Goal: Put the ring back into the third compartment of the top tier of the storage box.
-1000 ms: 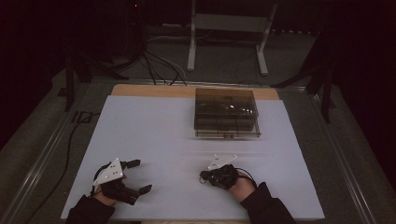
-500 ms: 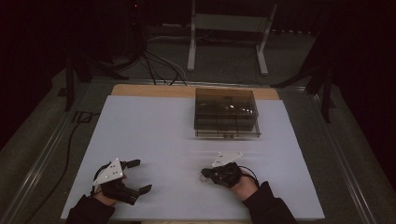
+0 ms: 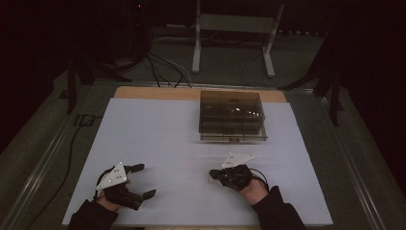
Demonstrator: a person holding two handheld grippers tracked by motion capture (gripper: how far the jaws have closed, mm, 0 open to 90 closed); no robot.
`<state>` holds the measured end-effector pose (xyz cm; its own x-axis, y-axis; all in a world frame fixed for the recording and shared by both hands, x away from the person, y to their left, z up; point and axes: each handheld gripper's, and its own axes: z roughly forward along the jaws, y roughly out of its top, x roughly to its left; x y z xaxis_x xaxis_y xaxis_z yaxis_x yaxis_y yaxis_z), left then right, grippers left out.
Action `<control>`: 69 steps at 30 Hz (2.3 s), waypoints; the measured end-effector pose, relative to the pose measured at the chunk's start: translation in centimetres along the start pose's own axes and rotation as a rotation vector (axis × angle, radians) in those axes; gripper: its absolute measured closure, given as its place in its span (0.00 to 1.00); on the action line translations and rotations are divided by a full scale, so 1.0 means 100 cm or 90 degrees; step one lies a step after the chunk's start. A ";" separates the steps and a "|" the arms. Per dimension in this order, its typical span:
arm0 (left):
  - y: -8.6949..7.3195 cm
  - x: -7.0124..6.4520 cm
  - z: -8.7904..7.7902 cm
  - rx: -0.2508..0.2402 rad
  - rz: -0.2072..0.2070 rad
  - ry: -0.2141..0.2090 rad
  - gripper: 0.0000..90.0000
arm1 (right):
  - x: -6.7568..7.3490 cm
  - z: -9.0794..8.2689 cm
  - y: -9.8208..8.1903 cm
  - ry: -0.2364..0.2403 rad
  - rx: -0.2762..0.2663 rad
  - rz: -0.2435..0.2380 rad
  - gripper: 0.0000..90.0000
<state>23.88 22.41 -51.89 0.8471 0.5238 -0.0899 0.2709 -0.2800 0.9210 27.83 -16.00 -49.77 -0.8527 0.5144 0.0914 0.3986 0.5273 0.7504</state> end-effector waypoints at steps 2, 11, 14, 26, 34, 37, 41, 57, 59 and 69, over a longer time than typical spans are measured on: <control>0.000 0.001 0.000 0.003 0.000 -0.002 0.01 | 0.000 -0.002 0.001 -0.001 -0.002 -0.003 0.97; 0.000 -0.001 0.001 0.001 0.002 -0.002 0.01 | -0.002 -0.011 0.006 -0.010 -0.019 0.004 0.97; 0.000 0.000 0.001 0.004 0.002 -0.002 0.01 | -0.002 -0.014 0.008 -0.012 -0.024 0.004 0.97; 0.000 0.000 0.001 0.004 0.001 -0.001 0.01 | -0.002 -0.022 0.017 -0.017 -0.035 0.004 0.97; 0.000 0.000 0.001 0.001 0.002 -0.001 0.01 | -0.005 -0.029 0.022 -0.021 -0.050 0.009 0.97; 0.000 0.000 0.001 0.004 0.001 -0.002 0.01 | -0.007 -0.033 0.024 -0.023 -0.058 0.013 0.97; 0.000 -0.001 0.001 0.003 0.002 -0.001 0.01 | -0.010 -0.038 0.027 -0.034 -0.067 0.016 0.97; 0.000 -0.001 0.001 -0.002 0.003 -0.002 0.01 | -0.021 -0.059 0.037 -0.071 -0.105 0.028 0.97; 0.000 0.000 0.001 0.002 0.001 -0.002 0.01 | -0.023 -0.061 0.039 -0.075 -0.109 0.028 0.97; 0.000 0.000 0.001 0.001 0.002 -0.003 0.01 | -0.031 -0.067 0.039 -0.090 -0.122 0.042 0.97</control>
<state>23.90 22.32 -51.93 0.8501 0.5190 -0.0893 0.2690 -0.2821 0.9209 29.75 -20.11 -42.73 -0.7662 0.6397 0.0614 0.3686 0.3593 0.8574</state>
